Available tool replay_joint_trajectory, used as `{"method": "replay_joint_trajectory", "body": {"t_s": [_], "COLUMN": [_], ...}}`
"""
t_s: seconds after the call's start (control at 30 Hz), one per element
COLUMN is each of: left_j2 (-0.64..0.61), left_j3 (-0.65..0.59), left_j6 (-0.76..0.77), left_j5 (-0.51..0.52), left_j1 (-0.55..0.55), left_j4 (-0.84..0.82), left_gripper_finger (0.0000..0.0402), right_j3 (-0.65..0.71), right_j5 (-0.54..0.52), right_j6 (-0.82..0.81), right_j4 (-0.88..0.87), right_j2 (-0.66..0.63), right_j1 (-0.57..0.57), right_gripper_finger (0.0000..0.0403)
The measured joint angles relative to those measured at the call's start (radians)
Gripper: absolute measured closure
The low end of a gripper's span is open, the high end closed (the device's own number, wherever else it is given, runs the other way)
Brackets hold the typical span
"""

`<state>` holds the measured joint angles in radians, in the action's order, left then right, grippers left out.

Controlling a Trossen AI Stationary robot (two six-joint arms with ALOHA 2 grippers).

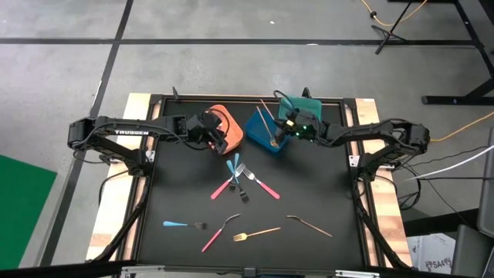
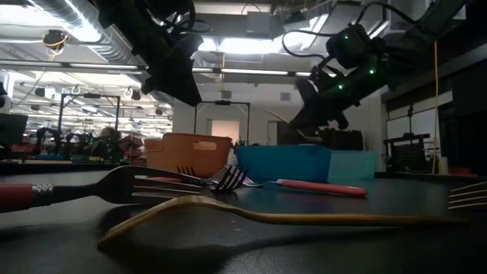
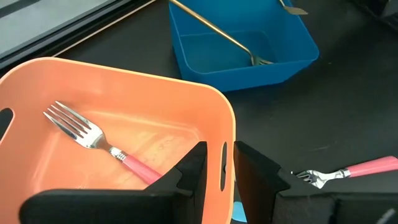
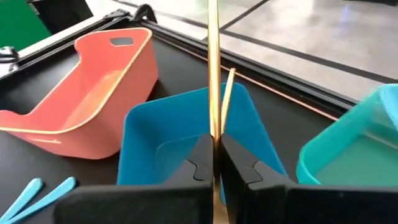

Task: Sort silverware by color (type)
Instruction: Put the gold fork into the blue bin

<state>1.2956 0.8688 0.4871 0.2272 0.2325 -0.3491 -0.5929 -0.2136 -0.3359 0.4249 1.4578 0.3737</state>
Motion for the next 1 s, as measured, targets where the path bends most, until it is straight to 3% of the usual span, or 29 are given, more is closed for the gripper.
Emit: {"method": "replay_joint_trajectory", "body": {"t_s": [0.43, 1.0], "left_j2": [0.0, 0.0], "left_j3": [0.0, 0.0], "left_j6": [0.001, 0.001], "left_j5": [0.0, 0.0], "left_j1": [0.0, 0.0], "left_j4": [0.004, 0.004], "left_gripper_finger": [0.0328, 0.0328], "right_j3": [0.008, 0.008], "right_j5": [-0.052, -0.082], "right_j6": [-0.001, -0.039], "right_j4": [0.131, 0.128], "right_j2": [0.087, 0.202], "right_j1": [-0.053, -0.054], "right_gripper_finger": [0.04, 0.04]}}
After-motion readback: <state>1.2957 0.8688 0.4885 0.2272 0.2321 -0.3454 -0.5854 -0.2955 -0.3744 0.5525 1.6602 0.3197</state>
